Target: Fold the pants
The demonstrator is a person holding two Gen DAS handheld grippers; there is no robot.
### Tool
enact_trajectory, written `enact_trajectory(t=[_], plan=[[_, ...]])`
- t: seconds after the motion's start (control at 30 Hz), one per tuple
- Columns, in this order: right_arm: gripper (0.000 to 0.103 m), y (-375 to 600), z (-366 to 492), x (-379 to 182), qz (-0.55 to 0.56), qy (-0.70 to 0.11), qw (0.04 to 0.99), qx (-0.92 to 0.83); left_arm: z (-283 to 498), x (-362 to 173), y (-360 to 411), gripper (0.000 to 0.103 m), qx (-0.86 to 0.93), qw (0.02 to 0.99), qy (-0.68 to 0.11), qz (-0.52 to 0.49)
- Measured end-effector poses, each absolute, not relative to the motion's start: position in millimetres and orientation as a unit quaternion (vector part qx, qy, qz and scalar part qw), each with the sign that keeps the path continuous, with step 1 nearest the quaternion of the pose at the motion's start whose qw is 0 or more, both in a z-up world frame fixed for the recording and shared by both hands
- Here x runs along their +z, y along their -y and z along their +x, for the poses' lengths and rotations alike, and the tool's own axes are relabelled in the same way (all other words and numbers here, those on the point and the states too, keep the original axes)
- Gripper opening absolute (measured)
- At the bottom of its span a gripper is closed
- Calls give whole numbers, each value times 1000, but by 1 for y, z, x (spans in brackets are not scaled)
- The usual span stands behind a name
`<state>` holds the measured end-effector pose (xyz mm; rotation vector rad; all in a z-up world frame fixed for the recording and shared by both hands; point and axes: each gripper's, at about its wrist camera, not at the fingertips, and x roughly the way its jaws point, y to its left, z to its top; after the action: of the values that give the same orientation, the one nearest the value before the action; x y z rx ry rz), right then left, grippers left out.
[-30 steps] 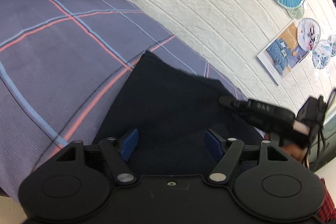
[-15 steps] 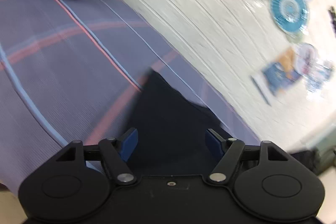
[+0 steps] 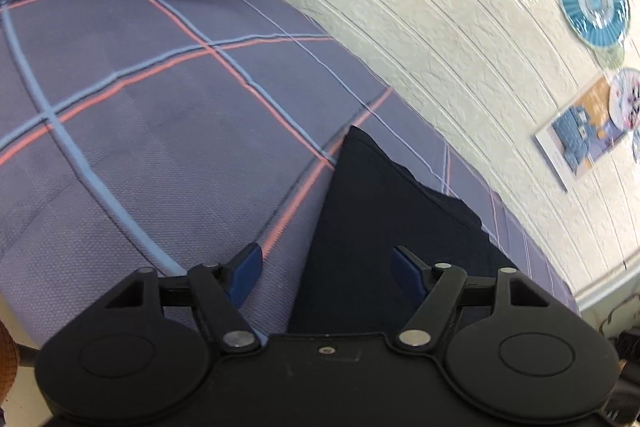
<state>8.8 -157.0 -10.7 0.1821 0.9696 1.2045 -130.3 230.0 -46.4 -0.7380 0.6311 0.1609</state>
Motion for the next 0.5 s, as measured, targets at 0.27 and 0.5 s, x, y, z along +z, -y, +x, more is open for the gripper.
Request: enact_trajectory(t=[0.27,0.5], plan=[[58,132,4,-4,89,-401,721,558,-157,-49,-228,103,23,869,-337,-362],[58,122,10,-6,59,-408,723,555,-179,-47,-223,103,-27,860,-385,-333]])
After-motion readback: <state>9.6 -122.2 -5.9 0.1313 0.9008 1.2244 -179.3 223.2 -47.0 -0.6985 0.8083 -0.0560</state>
